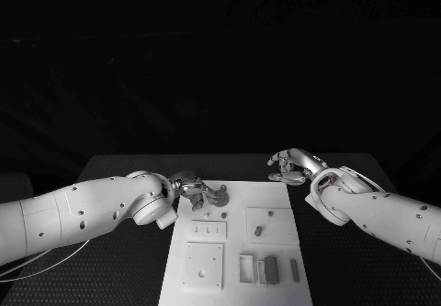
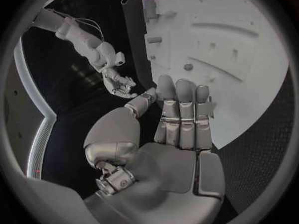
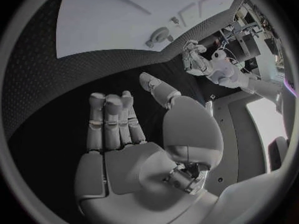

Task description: Assemble the parts on the task board

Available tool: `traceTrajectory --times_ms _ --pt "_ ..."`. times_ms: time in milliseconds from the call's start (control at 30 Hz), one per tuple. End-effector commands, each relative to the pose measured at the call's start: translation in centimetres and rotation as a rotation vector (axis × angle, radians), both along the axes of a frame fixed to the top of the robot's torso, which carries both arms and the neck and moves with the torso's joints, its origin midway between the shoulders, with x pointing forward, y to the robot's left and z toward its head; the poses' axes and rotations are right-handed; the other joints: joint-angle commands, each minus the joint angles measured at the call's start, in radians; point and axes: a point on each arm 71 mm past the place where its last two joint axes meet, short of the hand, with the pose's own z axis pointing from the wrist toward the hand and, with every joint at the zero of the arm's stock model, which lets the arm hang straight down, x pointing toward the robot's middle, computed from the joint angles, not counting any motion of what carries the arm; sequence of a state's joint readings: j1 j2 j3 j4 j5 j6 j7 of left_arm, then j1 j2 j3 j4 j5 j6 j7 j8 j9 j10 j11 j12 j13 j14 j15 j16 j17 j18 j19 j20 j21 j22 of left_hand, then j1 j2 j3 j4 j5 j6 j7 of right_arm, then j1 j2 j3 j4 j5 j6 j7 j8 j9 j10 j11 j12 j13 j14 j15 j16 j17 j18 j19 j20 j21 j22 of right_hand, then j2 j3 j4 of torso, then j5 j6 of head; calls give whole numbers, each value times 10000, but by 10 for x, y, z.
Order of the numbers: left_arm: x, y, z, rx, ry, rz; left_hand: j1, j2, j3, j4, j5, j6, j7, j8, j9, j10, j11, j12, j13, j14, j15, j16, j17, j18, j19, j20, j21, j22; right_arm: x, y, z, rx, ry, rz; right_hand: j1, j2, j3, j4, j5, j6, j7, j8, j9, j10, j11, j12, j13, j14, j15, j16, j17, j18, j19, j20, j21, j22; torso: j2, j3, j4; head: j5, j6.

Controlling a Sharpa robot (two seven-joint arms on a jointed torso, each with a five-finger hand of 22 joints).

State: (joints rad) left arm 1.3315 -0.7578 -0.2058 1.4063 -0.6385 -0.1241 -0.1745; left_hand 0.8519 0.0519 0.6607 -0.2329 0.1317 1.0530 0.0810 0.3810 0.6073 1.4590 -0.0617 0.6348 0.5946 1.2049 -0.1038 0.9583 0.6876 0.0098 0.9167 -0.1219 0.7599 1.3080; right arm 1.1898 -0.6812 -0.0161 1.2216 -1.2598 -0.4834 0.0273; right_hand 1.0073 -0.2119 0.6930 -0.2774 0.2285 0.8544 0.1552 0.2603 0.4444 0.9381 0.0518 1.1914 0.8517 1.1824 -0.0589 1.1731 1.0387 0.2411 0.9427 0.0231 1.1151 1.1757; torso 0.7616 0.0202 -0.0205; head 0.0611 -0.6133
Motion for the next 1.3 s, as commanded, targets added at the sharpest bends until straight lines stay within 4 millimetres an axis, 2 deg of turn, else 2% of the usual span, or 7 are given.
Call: traceTrajectory --times_ms 33,100,133,333,700,1000,1300 --pt "-6 2 -2 1509 -93 -437 126 74 -95 -94 -45 370 -560 -60 72 286 -153 1092 668 627 -317 692 260 318 628 -842 609 266 3 -3 1 288 85 57 21 43 66 -8 35 -4 60 -12 -12 -66 -31 -2 -12 -87 -11 -61 -13 207 -53 41 -65 -14 -43 34 -2 42 -71" --pt "-8 2 -2 1833 -219 -532 127 102 -87 -87 15 366 -535 -97 100 408 -208 1722 1083 747 -520 1003 376 387 890 -973 955 273 4 -5 1 293 99 -6 14 57 74 -13 71 -5 61 -12 -16 -71 -30 -2 -24 -95 -10 -69 -22 207 -64 50 -69 -16 -57 34 3 57 -101" --pt "-9 3 -2 1999 -296 -567 -39 78 52 2 -12 339 -503 -210 194 -57 -200 2458 1706 610 -665 1423 450 365 677 -1065 1353 263 5 -7 0 283 116 -43 1 62 75 -11 88 -4 62 -12 -18 -74 -29 -1 -31 -100 -8 -73 -28 207 -71 56 -71 -17 -69 37 6 59 -118" --pt "-14 1 0 2833 -1115 -749 8 -50 157 -11 -102 360 -515 -344 323 -349 -225 2909 2071 748 -816 1903 391 462 903 -1314 2023 225 8 -11 -1 254 181 -153 -58 99 73 -4 178 0 64 -9 -30 -80 -26 10 -64 -112 -6 -82 -51 207 -92 82 -73 -21 -109 44 28 65 -252" --pt "-29 -3 -5 3850 -3226 -1032 85 -220 282 132 -112 451 -526 -477 320 -436 -237 3105 2183 784 -840 2156 266 489 931 -1427 2344 170 9 -9 -2 254 285 -89 -176 151 34 14 297 -5 70 -11 -50 -97 -21 30 -113 -130 0 -88 -82 207 -118 112 -70 -24 -108 47 26 92 -374" --pt "-38 -2 -17 3789 -3617 -468 114 -349 319 252 -91 515 -539 -528 316 -463 -247 3146 2188 829 -854 2258 189 498 952 -1467 2467 145 9 -10 -3 227 328 -112 -197 169 25 10 324 -8 71 -12 -56 -103 -20 36 -125 -136 1 -89 -90 207 -127 118 -71 -26 -113 55 22 105 -506" --pt "-43 -1 -28 3839 -3167 -484 122 -516 352 391 -102 729 -576 -525 301 -488 -282 3149 2166 807 -869 2315 84 488 885 -1481 2544 112 9 -11 -3 214 362 -115 -218 180 14 5 352 -11 72 -13 -61 -110 -18 42 -136 -143 3 -90 -96 207 -135 122 -71 -27 -107 61 16 118 -602"
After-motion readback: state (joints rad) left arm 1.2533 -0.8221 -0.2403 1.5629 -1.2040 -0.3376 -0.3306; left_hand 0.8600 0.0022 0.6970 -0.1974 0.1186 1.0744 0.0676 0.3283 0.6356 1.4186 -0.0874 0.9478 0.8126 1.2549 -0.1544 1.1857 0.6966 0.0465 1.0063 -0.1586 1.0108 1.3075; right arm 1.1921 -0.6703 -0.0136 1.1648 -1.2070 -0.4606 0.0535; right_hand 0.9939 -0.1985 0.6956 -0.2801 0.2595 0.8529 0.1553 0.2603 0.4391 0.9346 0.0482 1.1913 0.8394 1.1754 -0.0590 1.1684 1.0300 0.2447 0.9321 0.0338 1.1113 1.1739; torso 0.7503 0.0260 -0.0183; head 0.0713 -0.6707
